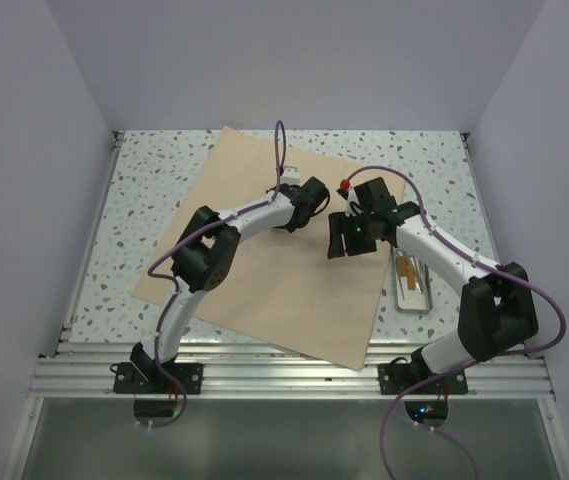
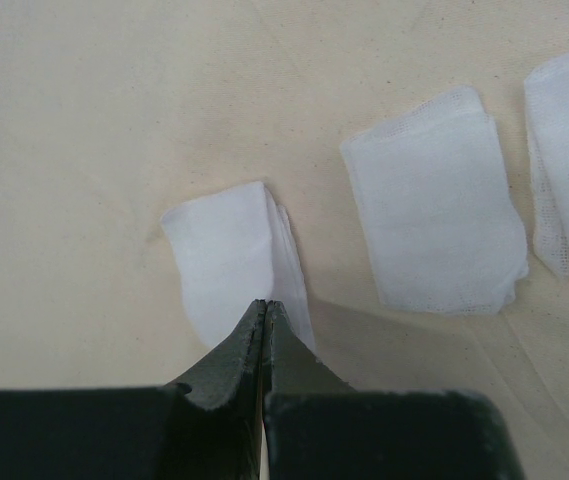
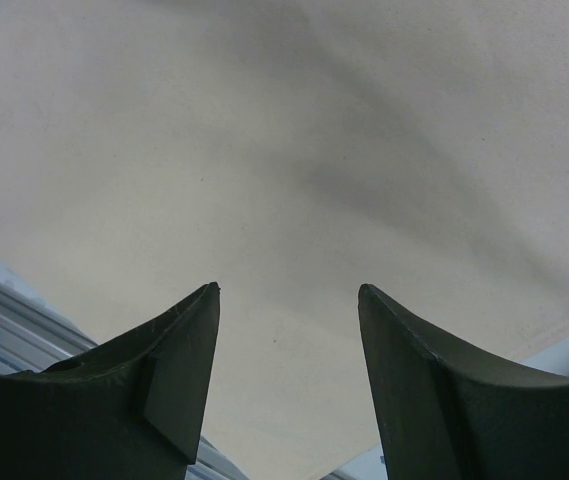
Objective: Prepare the surgical pack
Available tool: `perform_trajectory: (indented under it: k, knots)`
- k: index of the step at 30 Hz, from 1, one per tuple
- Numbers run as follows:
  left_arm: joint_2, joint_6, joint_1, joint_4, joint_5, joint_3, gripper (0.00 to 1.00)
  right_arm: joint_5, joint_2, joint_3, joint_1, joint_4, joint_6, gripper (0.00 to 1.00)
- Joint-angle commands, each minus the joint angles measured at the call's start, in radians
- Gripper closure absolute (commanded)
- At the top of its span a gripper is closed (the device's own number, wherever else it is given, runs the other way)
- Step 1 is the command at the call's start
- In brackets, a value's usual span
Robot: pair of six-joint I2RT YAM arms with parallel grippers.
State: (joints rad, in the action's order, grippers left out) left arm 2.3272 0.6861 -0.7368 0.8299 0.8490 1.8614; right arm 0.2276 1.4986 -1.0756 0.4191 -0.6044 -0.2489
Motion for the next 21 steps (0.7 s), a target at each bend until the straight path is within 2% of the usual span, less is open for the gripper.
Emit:
perform_trajectory:
  k: [1,16,21]
  knots:
    - [-0.006,-0.013,-0.007,-0.026,0.004,0.027,1.0,0.018,0.0,0.005,0.003,0.032,0.011,0.38]
    - [-0.011,0.007,-0.007,-0.023,-0.014,0.024,1.0,0.022,0.003,0.013,0.003,0.037,0.011,0.38]
    - [-0.031,0.029,-0.003,-0.015,0.001,0.019,0.81,0.022,0.002,0.013,0.003,0.035,0.011,0.38]
